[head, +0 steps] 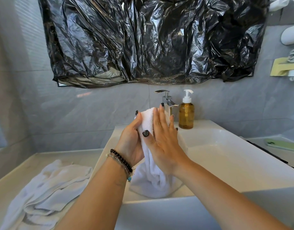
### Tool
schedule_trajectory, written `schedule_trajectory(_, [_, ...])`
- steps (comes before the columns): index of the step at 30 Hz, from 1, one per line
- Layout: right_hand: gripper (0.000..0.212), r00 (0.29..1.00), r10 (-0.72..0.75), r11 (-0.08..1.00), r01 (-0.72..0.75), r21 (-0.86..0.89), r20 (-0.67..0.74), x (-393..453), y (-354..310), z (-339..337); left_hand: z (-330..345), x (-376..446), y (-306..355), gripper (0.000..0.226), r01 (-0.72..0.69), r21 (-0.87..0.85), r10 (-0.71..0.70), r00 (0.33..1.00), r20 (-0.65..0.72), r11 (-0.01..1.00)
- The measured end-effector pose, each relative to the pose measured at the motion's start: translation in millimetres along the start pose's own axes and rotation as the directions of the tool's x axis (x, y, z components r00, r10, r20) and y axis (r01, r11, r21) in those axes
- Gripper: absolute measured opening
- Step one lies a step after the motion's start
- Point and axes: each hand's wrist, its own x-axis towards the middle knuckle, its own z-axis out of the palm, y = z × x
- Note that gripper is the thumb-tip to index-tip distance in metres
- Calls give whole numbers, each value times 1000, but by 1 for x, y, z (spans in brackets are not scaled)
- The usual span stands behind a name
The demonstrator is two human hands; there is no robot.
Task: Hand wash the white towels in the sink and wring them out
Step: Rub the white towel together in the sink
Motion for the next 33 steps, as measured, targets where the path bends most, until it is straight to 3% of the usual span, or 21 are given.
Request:
schedule_trajectory(3, [84, 983, -87, 995, 94, 31, -163, 10, 1, -9, -1, 0, -2, 56, -20, 49, 21, 1000, -10, 999])
schedule_trajectory(6, [47, 964, 60, 969, 6, 249, -257, 16, 5, -17, -1, -2, -3, 38, -111, 173, 116, 993, -20, 979])
schedule_trajectory(8, [24, 957, 247, 867, -150, 475, -149, 19, 12, -22, -1, -2, -4, 28, -164, 245, 182, 982, -53, 956])
schedule_trajectory(10, [42, 969, 247, 821, -221, 527, 21, 14, 16, -26, -2, 0, -5, 23, -180, 320, 228, 966, -120, 930])
schedule_trajectory(13, [33, 981, 125, 877, -179, 446, 148, 4, 15, -23, -3, 4, -3, 25, -182, 382, 302, 910, -283, 906])
schedule_trajectory(15, [22, 991, 71, 952, -102, 290, 116, 1, 20, -18, -10, 10, -1, 30, -142, 463, 358, 834, -419, 875])
schedule_trajectory(17, [29, 997, 41, 990, -50, 130, 71, 0, 26, -14, -14, 13, 0, 39, -53, 595, 407, 777, -480, 802])
schedule_trajectory(19, [29, 999, 45, 996, -46, 72, 16, -1, 27, -15, -13, 13, 1, 44, -26, 704, 490, 735, -468, 710])
schedule_trajectory(21, [31, 996, 44, 995, -38, 92, -75, 0, 27, -16, -10, 10, 1, 54, 32, 858, 595, 707, -382, 513])
schedule_trajectory(22, [40, 991, 47, 996, -36, 84, -126, 0, 26, -16, -10, 9, 0, 57, 50, 904, 621, 711, -331, 425])
schedule_trajectory(24, [53, 977, 48, 999, -44, 24, -209, 0, 23, -17, -9, 8, -3, 57, 69, 927, 601, 743, -294, 369])
schedule_trajectory(27, [62, 953, 104, 994, -104, 17, -284, 1, 22, -20, -10, 5, -7, 51, 55, 888, 514, 798, -314, 457])
schedule_trajectory(29, [61, 932, 184, 975, -134, 176, -313, 4, 24, -24, -10, 0, -8, 32, -1, 799, 437, 837, -328, 601])
schedule_trajectory(31, [51, 929, 256, 915, -145, 376, -267, 5, 27, -26, -14, -7, -7, 11, -53, 702, 322, 911, -257, 711])
schedule_trajectory(33, [35, 955, 253, 892, -168, 420, -155, 5, 30, -24, -24, -13, -3, 18, -73, 658, 269, 941, -203, 749])
